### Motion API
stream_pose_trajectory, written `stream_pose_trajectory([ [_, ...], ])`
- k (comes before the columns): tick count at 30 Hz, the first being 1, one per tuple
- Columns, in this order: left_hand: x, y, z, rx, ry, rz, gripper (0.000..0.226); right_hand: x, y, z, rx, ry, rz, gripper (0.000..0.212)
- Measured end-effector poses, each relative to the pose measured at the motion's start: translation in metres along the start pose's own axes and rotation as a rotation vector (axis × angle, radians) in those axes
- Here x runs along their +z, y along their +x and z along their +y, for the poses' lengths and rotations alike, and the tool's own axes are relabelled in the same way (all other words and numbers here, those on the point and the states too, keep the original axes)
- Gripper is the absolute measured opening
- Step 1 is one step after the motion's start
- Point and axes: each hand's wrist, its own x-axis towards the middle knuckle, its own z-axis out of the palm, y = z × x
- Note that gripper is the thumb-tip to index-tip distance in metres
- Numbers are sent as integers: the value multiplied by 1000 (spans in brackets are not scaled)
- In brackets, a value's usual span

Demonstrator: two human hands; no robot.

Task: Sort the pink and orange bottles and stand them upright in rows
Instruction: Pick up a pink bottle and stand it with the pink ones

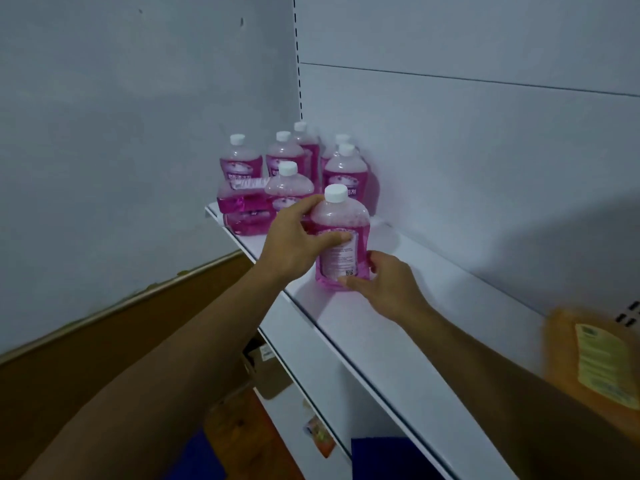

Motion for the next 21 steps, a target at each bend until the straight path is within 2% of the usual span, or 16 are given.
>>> stream_pose_trajectory([
  [4,17,38,-10,7,81,-54,73,3,40,17,38,6,32,46],
  [8,32,66,-20,25,115,-97,78,-1,63,32,51,-91,91,54],
  [11,40,77,-25,55,115,-132,77,-5,70,35,65,-194,106,51],
  [17,42,80,-28,111,117,-162,71,0,64,31,120,-209,123,52],
  [21,40,76,-25,195,138,-81,90,0,47,26,173,-256,124,81],
])
